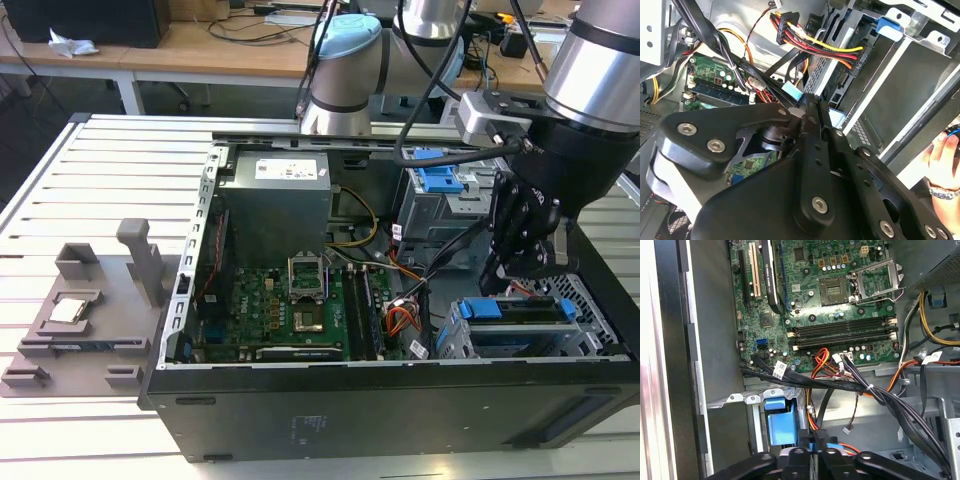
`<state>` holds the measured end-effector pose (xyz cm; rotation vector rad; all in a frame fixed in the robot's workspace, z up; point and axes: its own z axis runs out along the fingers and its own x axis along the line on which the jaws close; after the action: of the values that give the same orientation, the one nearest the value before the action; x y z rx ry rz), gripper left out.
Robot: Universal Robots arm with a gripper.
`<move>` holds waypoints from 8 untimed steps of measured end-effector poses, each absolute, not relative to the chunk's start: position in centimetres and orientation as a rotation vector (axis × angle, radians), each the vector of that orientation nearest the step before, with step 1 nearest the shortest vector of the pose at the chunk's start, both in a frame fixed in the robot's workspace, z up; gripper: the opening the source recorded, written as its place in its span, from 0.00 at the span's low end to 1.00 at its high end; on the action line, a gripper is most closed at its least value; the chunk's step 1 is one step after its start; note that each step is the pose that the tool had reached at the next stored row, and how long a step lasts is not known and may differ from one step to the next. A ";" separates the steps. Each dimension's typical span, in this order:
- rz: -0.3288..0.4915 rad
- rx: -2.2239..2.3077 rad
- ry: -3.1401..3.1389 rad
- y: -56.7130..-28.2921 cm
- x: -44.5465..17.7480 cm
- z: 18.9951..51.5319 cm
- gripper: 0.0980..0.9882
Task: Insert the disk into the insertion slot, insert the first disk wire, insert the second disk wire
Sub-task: 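Insert the second disk wire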
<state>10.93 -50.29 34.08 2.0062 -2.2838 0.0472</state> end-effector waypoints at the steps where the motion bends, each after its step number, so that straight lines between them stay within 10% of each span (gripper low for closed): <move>1: 0.047 2.006 -2.284 -50.3 10.9 34.1 0.06; 8: 0.048 2.007 -2.283 -50.3 11.0 34.3 0.06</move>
<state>10.98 -50.29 34.34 2.0065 -2.2833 0.0475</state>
